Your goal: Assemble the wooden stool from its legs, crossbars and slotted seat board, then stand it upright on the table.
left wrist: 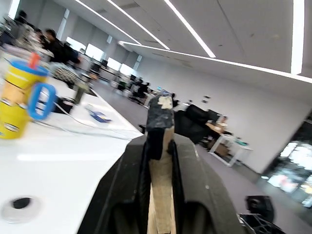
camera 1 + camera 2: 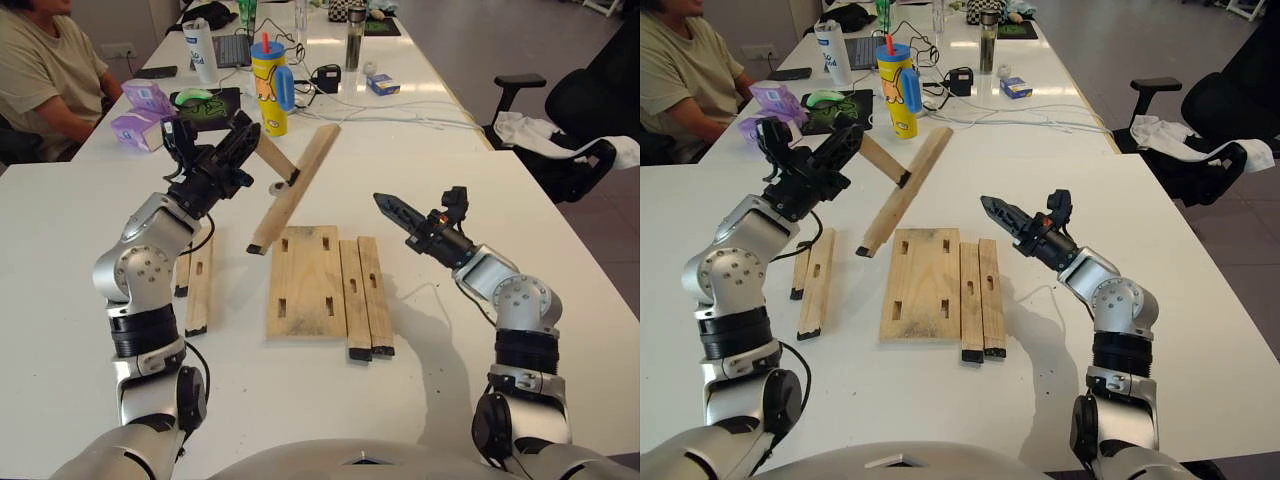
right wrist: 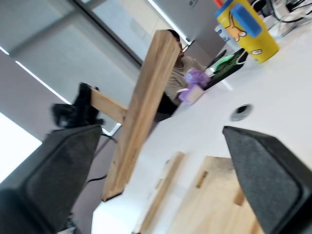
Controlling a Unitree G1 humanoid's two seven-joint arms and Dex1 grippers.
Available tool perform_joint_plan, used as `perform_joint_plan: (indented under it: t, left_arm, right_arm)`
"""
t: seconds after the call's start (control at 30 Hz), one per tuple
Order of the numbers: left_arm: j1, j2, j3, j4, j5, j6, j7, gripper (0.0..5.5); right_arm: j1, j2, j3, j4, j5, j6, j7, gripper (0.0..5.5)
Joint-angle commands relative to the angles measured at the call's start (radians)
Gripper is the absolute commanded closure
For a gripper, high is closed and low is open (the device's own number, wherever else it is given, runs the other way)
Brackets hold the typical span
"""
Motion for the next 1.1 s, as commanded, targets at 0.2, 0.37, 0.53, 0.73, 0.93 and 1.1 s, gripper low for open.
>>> perform_joint_plan:
  t: [0.2, 0.37, 0.53, 0.73, 0.93, 1.1]
  left_arm:
    - [-0.087, 0.003, 0.001, 0.126, -0.172, 0.157, -0.057, 5.09]
    - [-0.075, -0.012, -0.002, 0.137, -0.227, 0.211, -0.044, 5.09]
    - [-0.081, -0.027, 0.02, 0.166, -0.294, 0.258, -0.009, 5.09]
    - [-0.092, -0.015, 0.034, 0.187, -0.333, 0.286, 0.009, 5.09]
    - [-0.084, -0.016, 0.027, 0.176, -0.367, 0.303, 0.018, 5.09]
    - [-0.069, -0.018, 0.005, 0.113, -0.335, 0.246, 0.005, 4.73]
  right_arm:
    - [-0.09, -0.009, -0.006, 0.086, 0.109, 0.122, 0.068, 0.95]
    - [-0.106, -0.003, 0.001, 0.064, 0.152, 0.161, 0.102, 0.95]
    - [-0.084, -0.004, 0.01, 0.04, 0.175, 0.172, 0.142, 1.44]
    - [-0.059, -0.013, 0.008, 0.002, 0.195, 0.157, 0.193, 2.38]
    - [-0.027, -0.02, -0.009, -0.004, 0.225, 0.165, 0.203, 3.29]
    - [-0.027, -0.023, -0.013, -0.009, 0.227, 0.159, 0.193, 3.39]
